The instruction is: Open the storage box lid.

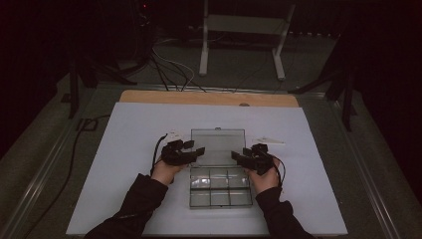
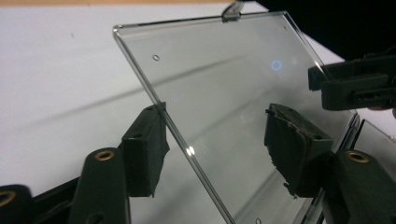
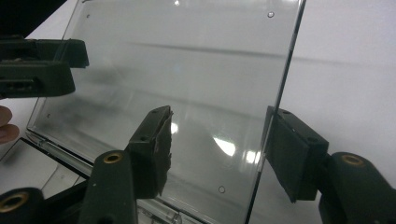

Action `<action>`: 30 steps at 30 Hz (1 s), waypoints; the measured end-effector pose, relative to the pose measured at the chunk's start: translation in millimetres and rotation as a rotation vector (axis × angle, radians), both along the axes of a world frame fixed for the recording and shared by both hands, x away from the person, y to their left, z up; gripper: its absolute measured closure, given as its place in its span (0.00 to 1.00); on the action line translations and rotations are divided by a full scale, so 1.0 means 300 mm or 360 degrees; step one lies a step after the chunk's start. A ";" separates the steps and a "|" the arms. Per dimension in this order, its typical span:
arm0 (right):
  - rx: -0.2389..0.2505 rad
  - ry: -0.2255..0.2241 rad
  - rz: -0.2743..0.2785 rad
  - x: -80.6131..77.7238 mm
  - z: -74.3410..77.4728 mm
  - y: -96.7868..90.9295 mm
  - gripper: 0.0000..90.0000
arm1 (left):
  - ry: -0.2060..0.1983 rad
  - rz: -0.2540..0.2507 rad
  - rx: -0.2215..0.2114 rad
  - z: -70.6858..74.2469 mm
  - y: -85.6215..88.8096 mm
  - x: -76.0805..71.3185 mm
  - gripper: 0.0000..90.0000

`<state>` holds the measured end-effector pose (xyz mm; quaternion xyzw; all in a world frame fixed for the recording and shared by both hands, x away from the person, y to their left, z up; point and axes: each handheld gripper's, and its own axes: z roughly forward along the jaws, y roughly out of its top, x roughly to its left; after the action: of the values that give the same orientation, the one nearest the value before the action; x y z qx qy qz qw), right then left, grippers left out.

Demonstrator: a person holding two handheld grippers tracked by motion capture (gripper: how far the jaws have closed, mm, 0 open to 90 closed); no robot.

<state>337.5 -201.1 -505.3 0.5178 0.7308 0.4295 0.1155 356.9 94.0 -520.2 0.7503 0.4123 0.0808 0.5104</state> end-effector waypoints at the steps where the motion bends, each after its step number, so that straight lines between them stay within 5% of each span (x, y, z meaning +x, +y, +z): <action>1: 0.0000 0.0006 0.0003 0.001 -0.002 0.000 0.47 | 0.0022 0.0001 0.0029 -0.004 -0.006 0.000 0.44; 8: 0.0032 0.0100 -0.0014 0.011 -0.017 -0.001 0.43 | 0.0126 0.0000 0.0026 -0.023 -0.012 0.010 0.39; 21: 0.0087 0.0282 -0.0048 0.036 -0.047 -0.005 0.34 | 0.0432 0.0066 0.0006 -0.049 -0.012 0.040 0.33; 25: 0.0067 0.0268 -0.0056 0.036 -0.046 -0.005 0.30 | 0.0410 0.0092 0.0045 -0.049 -0.011 0.037 0.30; 30: 0.0082 0.0187 -0.0010 0.027 -0.021 -0.015 0.17 | 0.0305 0.0049 0.0013 -0.010 0.010 0.027 0.23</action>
<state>345.7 -205.6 -511.5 0.5473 0.7234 0.4165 0.0604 365.0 97.1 -523.2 0.7503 0.4704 0.0181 0.4641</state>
